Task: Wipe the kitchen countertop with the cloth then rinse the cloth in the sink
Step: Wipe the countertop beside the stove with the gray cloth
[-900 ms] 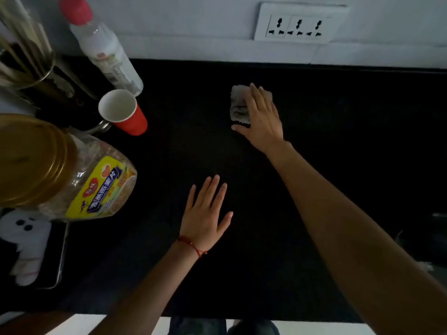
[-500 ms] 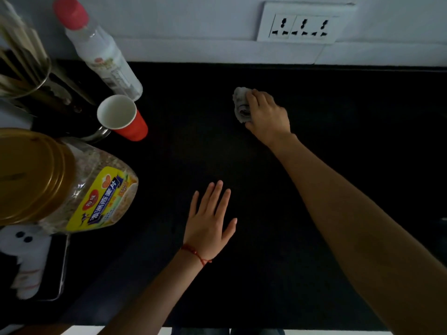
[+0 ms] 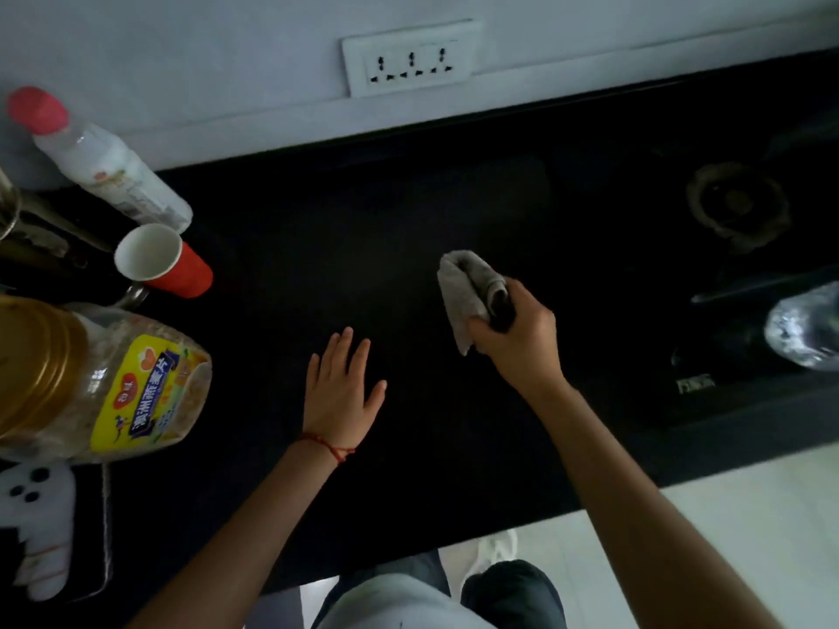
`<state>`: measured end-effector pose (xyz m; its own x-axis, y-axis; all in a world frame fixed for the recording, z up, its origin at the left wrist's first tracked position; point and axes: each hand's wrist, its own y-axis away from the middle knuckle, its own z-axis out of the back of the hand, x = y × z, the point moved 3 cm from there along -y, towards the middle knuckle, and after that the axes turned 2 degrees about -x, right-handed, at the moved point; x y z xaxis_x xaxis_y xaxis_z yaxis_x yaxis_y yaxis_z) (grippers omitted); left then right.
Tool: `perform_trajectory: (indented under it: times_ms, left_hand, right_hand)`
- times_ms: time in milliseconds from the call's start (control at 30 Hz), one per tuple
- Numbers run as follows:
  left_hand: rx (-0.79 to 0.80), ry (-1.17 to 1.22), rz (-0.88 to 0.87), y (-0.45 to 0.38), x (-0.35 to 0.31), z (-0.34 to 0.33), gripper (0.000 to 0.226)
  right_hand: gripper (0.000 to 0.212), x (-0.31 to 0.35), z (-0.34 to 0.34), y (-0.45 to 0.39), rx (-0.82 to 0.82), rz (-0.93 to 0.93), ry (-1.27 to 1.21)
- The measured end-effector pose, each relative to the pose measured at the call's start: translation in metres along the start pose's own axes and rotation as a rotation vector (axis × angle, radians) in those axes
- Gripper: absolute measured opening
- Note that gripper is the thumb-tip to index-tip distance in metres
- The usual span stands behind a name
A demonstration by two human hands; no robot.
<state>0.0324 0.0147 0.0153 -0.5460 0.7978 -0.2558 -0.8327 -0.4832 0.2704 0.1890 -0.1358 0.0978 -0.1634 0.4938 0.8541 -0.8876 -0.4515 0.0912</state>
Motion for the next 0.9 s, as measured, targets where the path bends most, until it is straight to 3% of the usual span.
perform_trajectory:
  times_ms: [233, 367, 500, 567, 667, 800, 900]
  left_hand:
    - [0.034, 0.099, 0.007, 0.02, -0.065, 0.007, 0.054]
    - [-0.004, 0.218, -0.177, 0.05, -0.154, -0.006, 0.046]
    - [-0.005, 0.258, -0.447, 0.094, -0.266, -0.032, 0.035]
    - [0.053, 0.284, -0.537, 0.116, -0.316, -0.05, 0.043]
    - [0.177, 0.263, -0.653, 0.146, -0.384, -0.088, 0.056]
    - [0.342, 0.242, -0.645, 0.17, -0.459, -0.14, 0.026]
    - [0.429, 0.205, -0.582, 0.174, -0.499, -0.172, 0.019]
  right_hand:
    - [0.019, -0.072, 0.11, 0.111, -0.373, -0.275, -0.369]
    - [0.007, -0.128, 0.18, 0.185, -0.55, -0.353, -0.415]
    - [0.015, -0.197, 0.253, 0.27, -0.758, -0.463, -0.441]
    - [0.002, -0.232, 0.281, 0.314, -0.831, -0.538, -0.482]
    - [0.014, -0.277, 0.321, 0.381, -0.97, -0.631, -0.551]
    - [0.019, -0.322, 0.361, 0.458, -1.153, -0.767, -0.688]
    - [0.022, -0.356, 0.384, 0.497, -1.256, -0.877, -0.762]
